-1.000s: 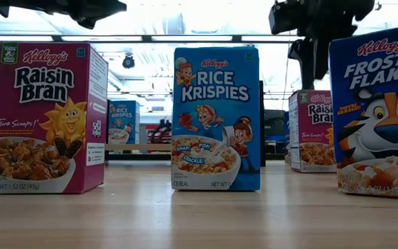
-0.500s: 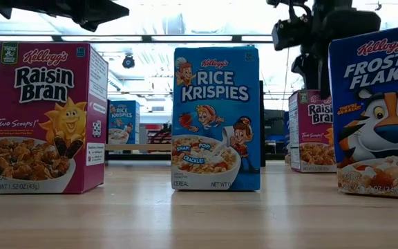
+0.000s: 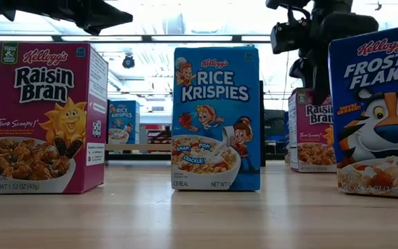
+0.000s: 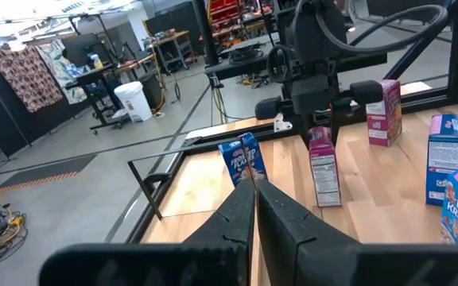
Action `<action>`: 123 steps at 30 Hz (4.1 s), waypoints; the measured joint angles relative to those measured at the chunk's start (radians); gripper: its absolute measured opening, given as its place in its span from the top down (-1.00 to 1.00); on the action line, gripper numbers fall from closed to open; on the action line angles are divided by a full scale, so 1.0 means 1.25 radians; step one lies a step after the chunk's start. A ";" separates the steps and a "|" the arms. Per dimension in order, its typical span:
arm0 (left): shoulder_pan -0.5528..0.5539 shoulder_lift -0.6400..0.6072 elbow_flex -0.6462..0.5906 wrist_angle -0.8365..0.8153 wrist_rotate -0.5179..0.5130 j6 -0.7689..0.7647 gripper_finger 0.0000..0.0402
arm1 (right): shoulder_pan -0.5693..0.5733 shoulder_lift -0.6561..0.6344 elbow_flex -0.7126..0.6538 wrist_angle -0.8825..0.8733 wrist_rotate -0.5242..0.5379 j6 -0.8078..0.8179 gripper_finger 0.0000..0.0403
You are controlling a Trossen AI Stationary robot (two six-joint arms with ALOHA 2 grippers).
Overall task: Stack cereal on shelf
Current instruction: Put the top violet cereal box on the shelf
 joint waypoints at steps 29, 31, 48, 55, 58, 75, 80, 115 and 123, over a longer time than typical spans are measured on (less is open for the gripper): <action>0.000 -0.015 0.000 0.011 0.000 0.037 1.00 | -0.089 0.141 0.456 0.100 0.001 -0.211 0.41; 0.000 -0.016 0.000 0.011 0.000 0.042 1.00 | -0.112 0.177 0.495 0.094 0.001 -0.247 0.40; 0.000 -0.018 0.000 0.012 0.000 0.049 1.00 | -0.285 0.480 0.794 -0.053 -0.008 -0.398 0.24; 0.000 -0.018 0.000 0.012 0.000 0.049 1.00 | -0.302 0.552 0.844 -0.052 -0.008 -0.426 0.08; 0.000 -0.018 0.000 0.012 0.000 0.049 1.00 | -0.301 0.568 0.849 -0.053 -0.008 -0.433 0.05; 0.000 -0.018 0.000 0.012 0.000 0.049 1.00 | -0.300 0.547 0.858 -0.048 -0.002 -0.412 0.01; 0.000 -0.018 0.000 0.015 0.000 0.049 1.00 | -0.293 0.521 0.888 -0.069 -0.008 -0.386 0.01; 0.000 -0.018 0.000 0.016 0.000 0.049 1.00 | -0.293 0.460 0.624 0.051 0.047 -0.346 0.96; 0.000 -0.018 0.000 0.016 0.000 0.049 1.00 | -0.296 0.460 0.602 0.127 0.065 -0.365 0.96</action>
